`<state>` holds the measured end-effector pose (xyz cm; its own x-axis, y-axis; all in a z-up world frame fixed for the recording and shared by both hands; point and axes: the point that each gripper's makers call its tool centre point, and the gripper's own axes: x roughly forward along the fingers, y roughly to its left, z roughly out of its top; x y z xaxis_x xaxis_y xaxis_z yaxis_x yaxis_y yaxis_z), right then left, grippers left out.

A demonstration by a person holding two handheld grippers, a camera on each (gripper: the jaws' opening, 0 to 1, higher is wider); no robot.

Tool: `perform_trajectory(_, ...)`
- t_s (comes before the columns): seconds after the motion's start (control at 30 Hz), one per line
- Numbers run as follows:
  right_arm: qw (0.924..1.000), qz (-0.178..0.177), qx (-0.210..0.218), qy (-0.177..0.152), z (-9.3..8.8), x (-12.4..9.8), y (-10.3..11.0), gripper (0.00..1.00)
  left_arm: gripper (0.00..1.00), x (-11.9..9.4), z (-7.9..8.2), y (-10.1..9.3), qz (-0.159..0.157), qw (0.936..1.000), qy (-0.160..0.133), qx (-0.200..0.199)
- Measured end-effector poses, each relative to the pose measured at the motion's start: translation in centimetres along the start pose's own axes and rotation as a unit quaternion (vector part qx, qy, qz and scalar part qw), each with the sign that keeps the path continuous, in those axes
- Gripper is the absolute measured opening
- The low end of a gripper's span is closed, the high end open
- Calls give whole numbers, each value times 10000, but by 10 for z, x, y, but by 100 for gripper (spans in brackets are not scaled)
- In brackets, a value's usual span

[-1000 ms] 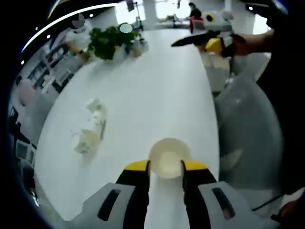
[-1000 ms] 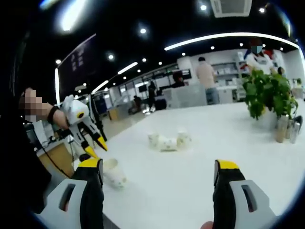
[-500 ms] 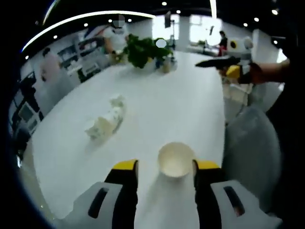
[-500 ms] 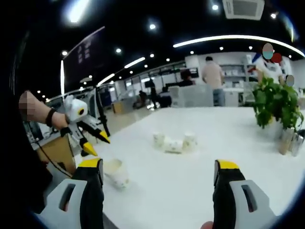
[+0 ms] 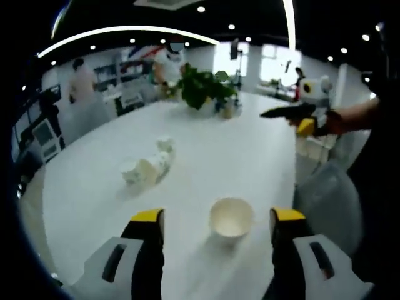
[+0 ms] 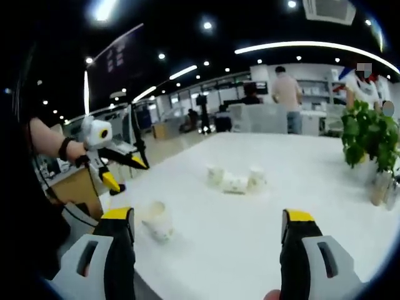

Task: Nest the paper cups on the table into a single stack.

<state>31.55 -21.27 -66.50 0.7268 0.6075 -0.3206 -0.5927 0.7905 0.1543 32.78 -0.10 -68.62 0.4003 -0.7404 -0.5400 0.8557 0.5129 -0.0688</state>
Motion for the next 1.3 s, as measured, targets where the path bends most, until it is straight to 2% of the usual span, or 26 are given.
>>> perform_trajectory(0.33, 9996, 173, -188, 94, 11, 18, 4, 97, 91, -11, 4, 5, 171, 9990, -269, -315)
perform_trajectory(0.47, 9994, 208, -239, 100, 15, 22, 6, 98, 99, -16, 14, 11, 298, 9973, -543, -388)
perform_trajectory(0.77, 9985, 298, -416, 202, 17, 27, 7, 98, 99, -20, 25, 15, 398, 9958, -763, -323)
perform_trajectory(0.97, 9930, 393, -1026, 443, 30, 40, -9, 100, 99, -24, 28, 21, 509, 9943, -881, -332)
perform_trajectory(1.03, 9880, 485, -1319, 649, 34, 46, -16, 100, 99, -25, 26, 21, 504, 9944, -867, -326)
perform_trajectory(1.1, 9781, 568, -1795, 884, 37, 52, -25, 100, 99, -27, 24, 21, 472, 9950, -829, -312)
perform_trajectory(1.23, 9525, 828, -2647, 1258, 47, 67, -38, 99, 99, -32, 22, 26, 521, 9944, -840, -372)
perform_trajectory(1.3, 9437, 932, -2869, 1358, 51, 74, -42, 98, 99, -33, 24, 28, 560, 9935, -905, -395)
